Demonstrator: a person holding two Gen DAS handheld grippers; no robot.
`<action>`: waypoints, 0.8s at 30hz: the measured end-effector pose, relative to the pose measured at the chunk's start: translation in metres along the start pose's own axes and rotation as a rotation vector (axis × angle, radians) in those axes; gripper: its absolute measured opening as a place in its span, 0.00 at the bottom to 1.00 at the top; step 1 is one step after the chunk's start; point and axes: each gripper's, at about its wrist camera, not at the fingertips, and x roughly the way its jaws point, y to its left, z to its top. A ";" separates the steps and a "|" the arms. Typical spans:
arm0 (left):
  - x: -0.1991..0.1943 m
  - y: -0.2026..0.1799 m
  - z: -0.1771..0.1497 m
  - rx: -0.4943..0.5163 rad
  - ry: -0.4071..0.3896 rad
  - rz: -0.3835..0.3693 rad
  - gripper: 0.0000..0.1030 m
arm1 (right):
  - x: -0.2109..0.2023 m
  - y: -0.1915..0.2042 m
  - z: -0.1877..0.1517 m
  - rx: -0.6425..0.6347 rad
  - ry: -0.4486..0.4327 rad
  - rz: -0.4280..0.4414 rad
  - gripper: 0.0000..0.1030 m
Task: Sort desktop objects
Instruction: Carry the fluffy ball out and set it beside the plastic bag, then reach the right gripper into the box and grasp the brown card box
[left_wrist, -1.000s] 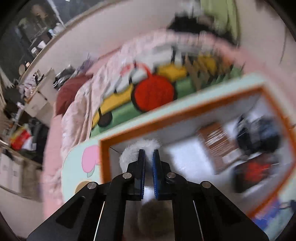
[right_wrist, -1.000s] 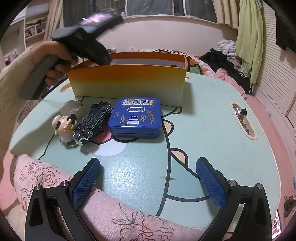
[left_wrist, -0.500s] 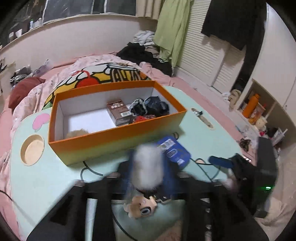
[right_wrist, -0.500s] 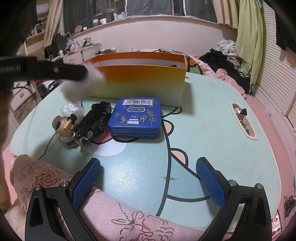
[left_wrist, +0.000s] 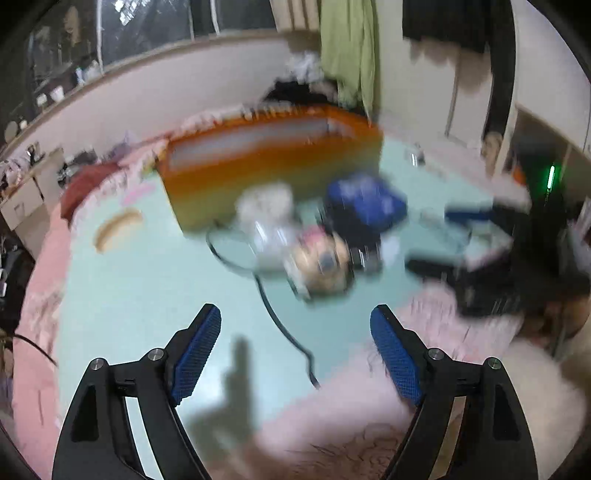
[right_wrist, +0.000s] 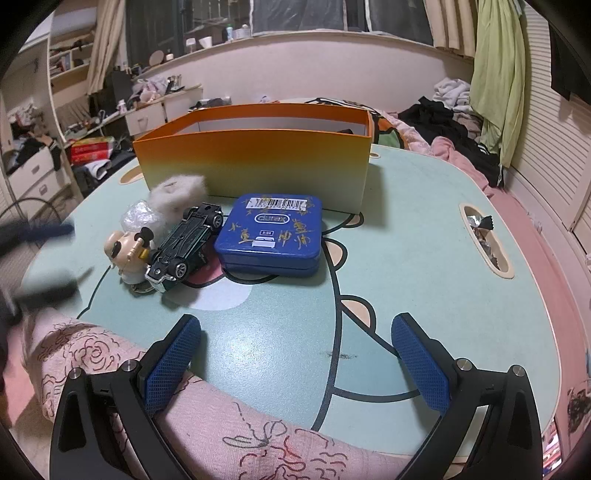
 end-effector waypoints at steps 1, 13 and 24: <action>0.006 -0.001 -0.002 -0.017 -0.014 0.007 0.81 | 0.000 0.000 0.000 -0.001 0.001 -0.001 1.00; 0.022 0.003 -0.003 -0.123 -0.119 0.091 0.96 | -0.034 -0.018 0.024 0.085 -0.120 0.056 0.82; 0.020 0.004 -0.005 -0.120 -0.124 0.091 0.97 | 0.082 0.017 0.218 0.105 0.231 0.177 0.56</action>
